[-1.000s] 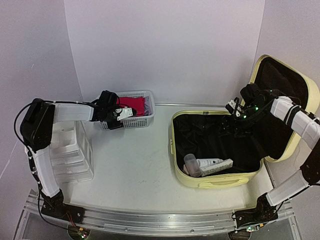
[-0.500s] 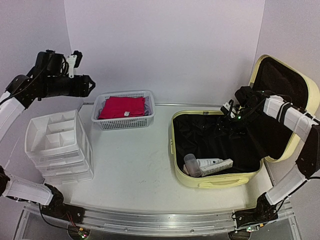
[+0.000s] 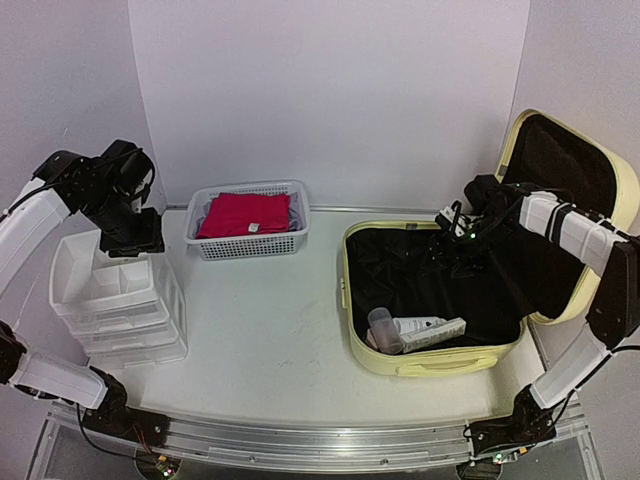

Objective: Open, take out, and arrange the luggage

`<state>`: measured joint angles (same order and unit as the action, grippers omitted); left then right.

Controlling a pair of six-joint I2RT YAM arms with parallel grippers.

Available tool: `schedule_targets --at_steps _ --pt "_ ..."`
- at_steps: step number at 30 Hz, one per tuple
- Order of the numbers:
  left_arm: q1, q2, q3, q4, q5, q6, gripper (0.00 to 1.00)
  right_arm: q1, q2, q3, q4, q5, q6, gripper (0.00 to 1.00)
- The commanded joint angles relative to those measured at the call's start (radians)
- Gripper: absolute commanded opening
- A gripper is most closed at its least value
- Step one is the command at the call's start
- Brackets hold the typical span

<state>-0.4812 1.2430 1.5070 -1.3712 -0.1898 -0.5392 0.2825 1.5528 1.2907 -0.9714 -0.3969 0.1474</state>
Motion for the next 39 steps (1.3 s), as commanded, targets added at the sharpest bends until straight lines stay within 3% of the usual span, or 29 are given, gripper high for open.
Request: schedule_targets --at_steps 1,6,12,26,35,37,39 --pt "0.004 0.004 -0.032 -0.05 -0.05 -0.059 0.51 0.005 -0.06 -0.008 0.03 -0.003 -0.015 0.98" --pt "0.004 0.065 -0.032 -0.007 -0.033 -0.054 0.4 0.005 -0.07 -0.017 0.038 -0.013 -0.002 0.98" --pt "-0.002 0.098 -0.052 0.161 0.184 -0.08 0.31 0.005 -0.101 -0.035 0.042 -0.005 0.007 0.98" --pt "-0.103 0.267 0.11 0.329 0.311 -0.048 0.3 0.005 -0.13 -0.064 0.046 -0.003 0.026 0.98" --pt "-0.23 0.494 0.303 0.461 0.449 -0.013 0.31 0.017 -0.124 -0.053 0.072 -0.04 0.068 0.98" --pt "-0.255 0.535 0.334 0.47 0.474 -0.009 0.33 0.025 -0.121 -0.053 0.091 -0.052 0.084 0.98" --pt "-0.279 0.561 0.378 0.477 0.51 0.02 0.42 0.036 -0.111 -0.048 0.109 -0.063 0.103 0.98"
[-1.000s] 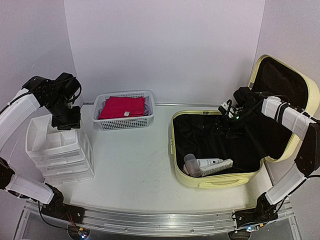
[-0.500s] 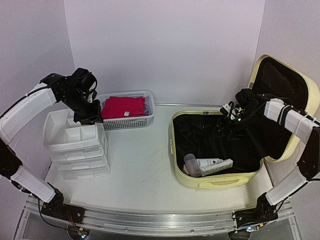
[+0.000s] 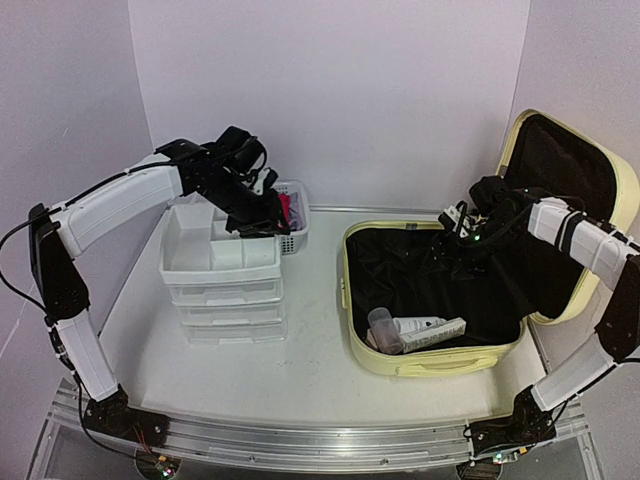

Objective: Open, take out, and arrange the luggage

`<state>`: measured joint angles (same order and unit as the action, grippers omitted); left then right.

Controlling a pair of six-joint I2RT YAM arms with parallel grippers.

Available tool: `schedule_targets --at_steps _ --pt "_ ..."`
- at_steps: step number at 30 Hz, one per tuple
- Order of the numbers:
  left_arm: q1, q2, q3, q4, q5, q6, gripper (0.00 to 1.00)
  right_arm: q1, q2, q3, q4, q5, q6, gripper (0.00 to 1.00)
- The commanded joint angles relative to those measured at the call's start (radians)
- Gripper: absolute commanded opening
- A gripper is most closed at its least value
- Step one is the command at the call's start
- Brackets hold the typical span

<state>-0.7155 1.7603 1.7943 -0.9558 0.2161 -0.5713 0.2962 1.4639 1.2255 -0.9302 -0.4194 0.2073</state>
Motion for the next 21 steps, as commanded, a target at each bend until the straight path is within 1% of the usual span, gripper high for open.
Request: schedule_targets --at_steps 1,4,6,9,11,14,17,19,21 --pt "-0.053 0.048 0.113 0.062 0.115 0.075 0.48 0.029 -0.014 0.02 0.079 -0.046 0.053 0.98" --pt "-0.056 0.011 0.147 0.064 0.091 0.147 0.64 0.069 0.012 0.038 0.114 -0.058 0.087 0.98" --pt "-0.052 -0.037 0.157 0.062 0.054 0.219 0.72 0.112 0.037 0.057 0.128 -0.051 0.103 0.98" --pt "0.004 -0.15 0.131 0.052 0.036 0.286 0.76 0.187 0.072 0.089 0.15 -0.047 0.128 0.98" --pt "0.112 -0.246 0.068 0.048 0.017 0.293 0.78 0.241 0.091 0.105 0.186 -0.054 0.141 0.98" --pt "0.281 -0.391 -0.077 0.047 -0.04 0.285 0.84 0.333 0.122 0.123 0.264 -0.08 0.175 0.98" --pt "0.414 -0.509 -0.217 0.043 -0.078 0.269 0.89 0.431 0.171 0.147 0.362 -0.091 0.218 0.98" --pt "0.495 -0.561 -0.311 0.043 -0.055 0.231 0.89 0.498 0.214 0.167 0.426 -0.081 0.263 0.98" --pt "0.535 -0.604 -0.395 0.053 -0.006 0.2 0.89 0.546 0.252 0.186 0.496 -0.081 0.308 0.98"
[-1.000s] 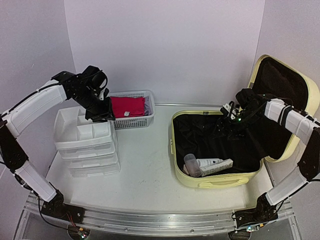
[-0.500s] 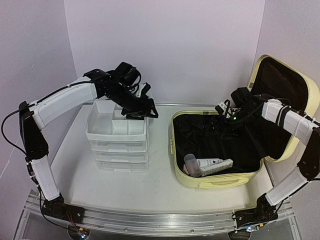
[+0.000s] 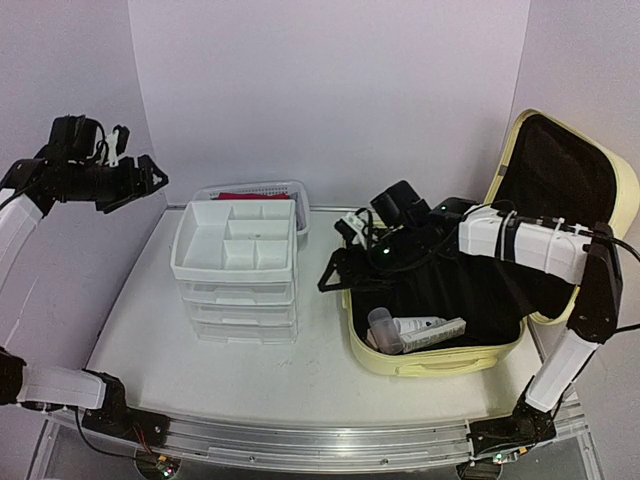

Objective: Open, take out, and arrange the luggage

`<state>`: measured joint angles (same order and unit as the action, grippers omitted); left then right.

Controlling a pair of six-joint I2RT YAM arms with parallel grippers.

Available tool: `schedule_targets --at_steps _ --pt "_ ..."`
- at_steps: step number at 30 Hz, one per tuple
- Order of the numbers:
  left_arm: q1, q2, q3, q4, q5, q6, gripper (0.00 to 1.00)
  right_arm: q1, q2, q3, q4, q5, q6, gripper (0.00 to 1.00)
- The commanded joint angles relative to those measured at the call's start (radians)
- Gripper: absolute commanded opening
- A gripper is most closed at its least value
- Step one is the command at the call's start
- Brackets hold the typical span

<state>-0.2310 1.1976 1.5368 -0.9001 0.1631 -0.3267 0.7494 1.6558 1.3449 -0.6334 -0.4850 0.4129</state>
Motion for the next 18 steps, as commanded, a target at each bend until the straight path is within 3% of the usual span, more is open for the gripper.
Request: schedule_targets --at_steps 1,5,12,18 --pt "0.053 -0.056 -0.171 0.008 0.069 -0.051 0.89 0.113 0.076 0.075 0.227 -0.008 0.12 0.98" --pt "0.054 -0.077 -0.292 0.064 0.228 -0.061 0.88 0.156 0.139 0.086 0.328 0.034 0.207 0.98" --pt "0.042 -0.085 -0.408 0.125 0.517 -0.033 0.8 0.157 0.141 -0.068 0.57 0.177 0.394 0.81" --pt "-0.105 -0.113 -0.452 0.155 0.543 -0.072 0.8 0.138 0.205 -0.037 0.626 0.217 0.463 0.8"
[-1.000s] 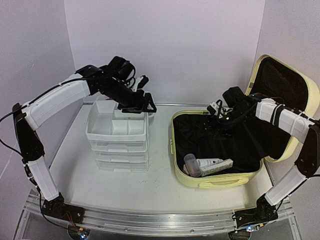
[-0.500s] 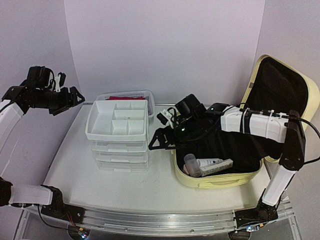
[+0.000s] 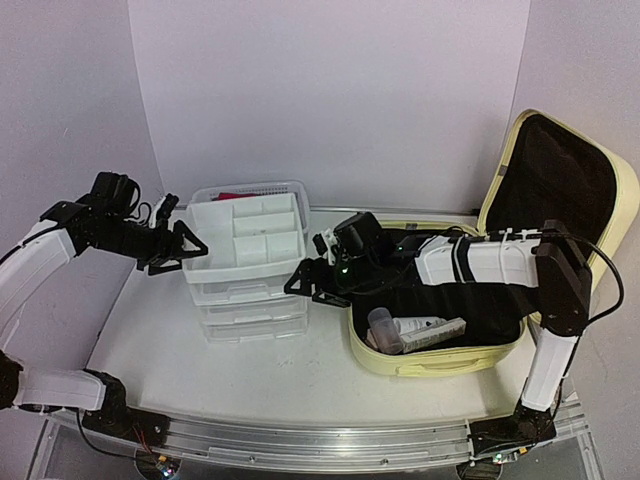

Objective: Open, take out, and arrange the luggage

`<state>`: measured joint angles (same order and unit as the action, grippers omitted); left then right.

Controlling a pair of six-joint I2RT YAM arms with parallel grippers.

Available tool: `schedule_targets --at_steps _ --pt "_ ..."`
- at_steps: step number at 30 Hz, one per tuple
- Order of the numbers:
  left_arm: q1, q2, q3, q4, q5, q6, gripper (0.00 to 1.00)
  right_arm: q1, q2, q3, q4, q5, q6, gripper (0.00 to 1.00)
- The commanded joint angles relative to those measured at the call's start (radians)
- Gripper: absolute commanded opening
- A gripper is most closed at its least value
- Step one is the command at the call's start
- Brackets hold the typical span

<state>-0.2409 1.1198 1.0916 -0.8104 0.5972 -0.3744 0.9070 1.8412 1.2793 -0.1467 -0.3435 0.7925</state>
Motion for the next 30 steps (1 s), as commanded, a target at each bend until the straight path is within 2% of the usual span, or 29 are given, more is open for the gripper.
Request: schedule_targets --at_steps 1,4,9,11,13,15,18,20,21,24,27,30 --pt "-0.114 -0.047 -0.014 0.067 0.113 -0.038 0.8 -0.03 0.015 0.024 0.139 0.096 0.091 0.81" --pt "-0.151 -0.079 -0.035 0.082 0.121 -0.066 0.81 -0.072 0.003 0.017 0.139 0.128 0.083 0.82" --pt "-0.215 -0.074 -0.023 0.143 0.206 -0.072 0.83 -0.177 0.035 0.057 0.123 0.037 0.042 0.86" --pt "-0.246 -0.075 0.015 0.143 0.216 -0.051 0.86 -0.223 0.052 0.106 0.072 -0.009 0.014 0.97" --pt "-0.248 -0.092 0.068 0.119 0.205 -0.023 0.89 -0.255 0.061 0.157 -0.007 -0.046 -0.038 0.98" --pt "-0.248 -0.108 0.175 0.028 0.102 0.056 0.91 -0.261 0.04 0.195 -0.109 -0.036 -0.123 0.98" --pt "-0.23 -0.092 0.371 -0.11 -0.219 0.146 0.94 -0.261 -0.016 0.192 -0.205 -0.02 -0.171 0.98" --pt "-0.172 -0.035 0.465 -0.148 -0.364 0.167 0.95 -0.258 -0.069 0.156 -0.224 -0.036 -0.161 0.98" --pt "-0.11 -0.006 0.497 -0.153 -0.386 0.161 0.95 -0.255 -0.093 0.138 -0.224 -0.048 -0.146 0.98" --pt "0.071 0.128 0.552 -0.136 -0.245 0.115 0.95 -0.208 -0.14 0.105 -0.209 -0.065 -0.119 0.98" --pt "0.108 0.248 0.575 -0.056 -0.151 0.095 0.95 -0.152 -0.138 0.101 -0.133 -0.112 -0.052 0.98" --pt "0.122 0.315 0.504 0.12 0.048 0.016 0.95 -0.132 -0.113 0.062 0.08 -0.182 0.092 0.98"
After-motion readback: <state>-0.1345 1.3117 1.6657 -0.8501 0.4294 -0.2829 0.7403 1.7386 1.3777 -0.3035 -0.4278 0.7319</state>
